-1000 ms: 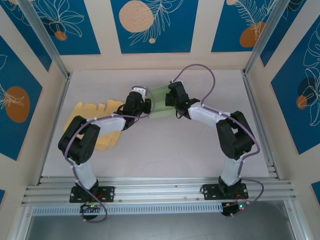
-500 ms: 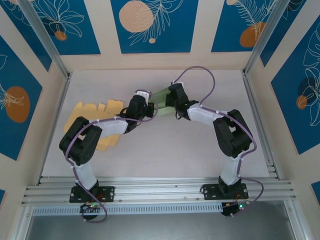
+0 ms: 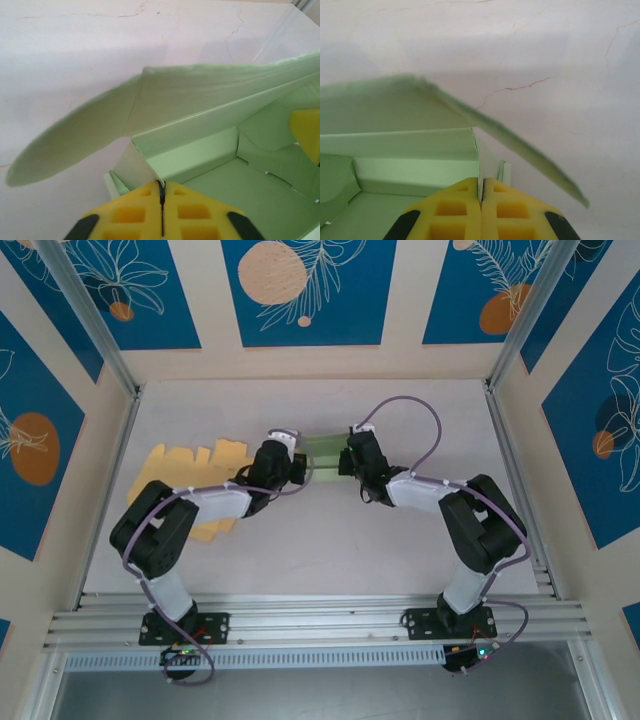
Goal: Fold the paper box
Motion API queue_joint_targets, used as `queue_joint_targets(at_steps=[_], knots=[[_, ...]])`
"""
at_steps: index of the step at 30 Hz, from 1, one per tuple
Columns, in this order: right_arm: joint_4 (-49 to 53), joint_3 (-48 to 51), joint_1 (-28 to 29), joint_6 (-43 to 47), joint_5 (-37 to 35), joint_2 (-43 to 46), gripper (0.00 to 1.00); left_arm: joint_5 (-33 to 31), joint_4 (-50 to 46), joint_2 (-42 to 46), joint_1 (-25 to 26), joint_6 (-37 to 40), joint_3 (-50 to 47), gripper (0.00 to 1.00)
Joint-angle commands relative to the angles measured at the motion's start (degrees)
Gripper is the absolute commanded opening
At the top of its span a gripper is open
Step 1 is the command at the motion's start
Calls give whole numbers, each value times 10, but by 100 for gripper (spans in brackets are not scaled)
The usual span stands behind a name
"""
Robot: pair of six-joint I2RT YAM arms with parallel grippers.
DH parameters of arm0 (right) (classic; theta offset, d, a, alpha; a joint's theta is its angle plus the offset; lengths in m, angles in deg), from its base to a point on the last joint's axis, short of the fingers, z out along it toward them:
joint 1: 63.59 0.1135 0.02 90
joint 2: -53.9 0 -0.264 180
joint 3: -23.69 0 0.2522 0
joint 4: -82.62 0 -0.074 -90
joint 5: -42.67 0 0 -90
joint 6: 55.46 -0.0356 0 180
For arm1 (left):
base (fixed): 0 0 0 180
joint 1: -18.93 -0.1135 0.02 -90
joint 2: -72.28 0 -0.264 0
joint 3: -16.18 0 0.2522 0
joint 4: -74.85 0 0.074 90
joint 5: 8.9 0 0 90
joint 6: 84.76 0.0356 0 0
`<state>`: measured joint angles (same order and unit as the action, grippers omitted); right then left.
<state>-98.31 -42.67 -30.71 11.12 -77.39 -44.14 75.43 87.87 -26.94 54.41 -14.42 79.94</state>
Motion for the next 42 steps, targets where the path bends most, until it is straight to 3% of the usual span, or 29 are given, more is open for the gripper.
queue_joint_targets(at_steps=[1, 10, 16, 23, 27, 30, 35, 42], knots=[[-26, 37, 27, 16, 26, 19, 1, 38, 16, 19, 15, -10, -35, 17], [-94, 112, 53, 26, -22, 32, 1, 66, 52, 73, 14, -18, -110, 46], [-110, 130, 64, 25, -42, 28, 0, 46, 38, 172, 14, -36, -169, 63], [-127, 145, 69, 35, -48, 19, 0, 27, -17, 316, 15, -45, -206, 68], [-136, 155, 72, 40, -49, 21, 0, 10, -69, 374, 12, -38, -179, 68], [-133, 156, 75, 49, -51, 24, 0, 14, -157, 362, 6, -10, -97, 68], [-125, 156, 83, 60, -59, 29, 1, 111, -266, 259, -12, 14, 60, 64], [-117, 162, 95, 75, -75, 31, 1, 224, -291, 110, -18, -72, 160, 50]])
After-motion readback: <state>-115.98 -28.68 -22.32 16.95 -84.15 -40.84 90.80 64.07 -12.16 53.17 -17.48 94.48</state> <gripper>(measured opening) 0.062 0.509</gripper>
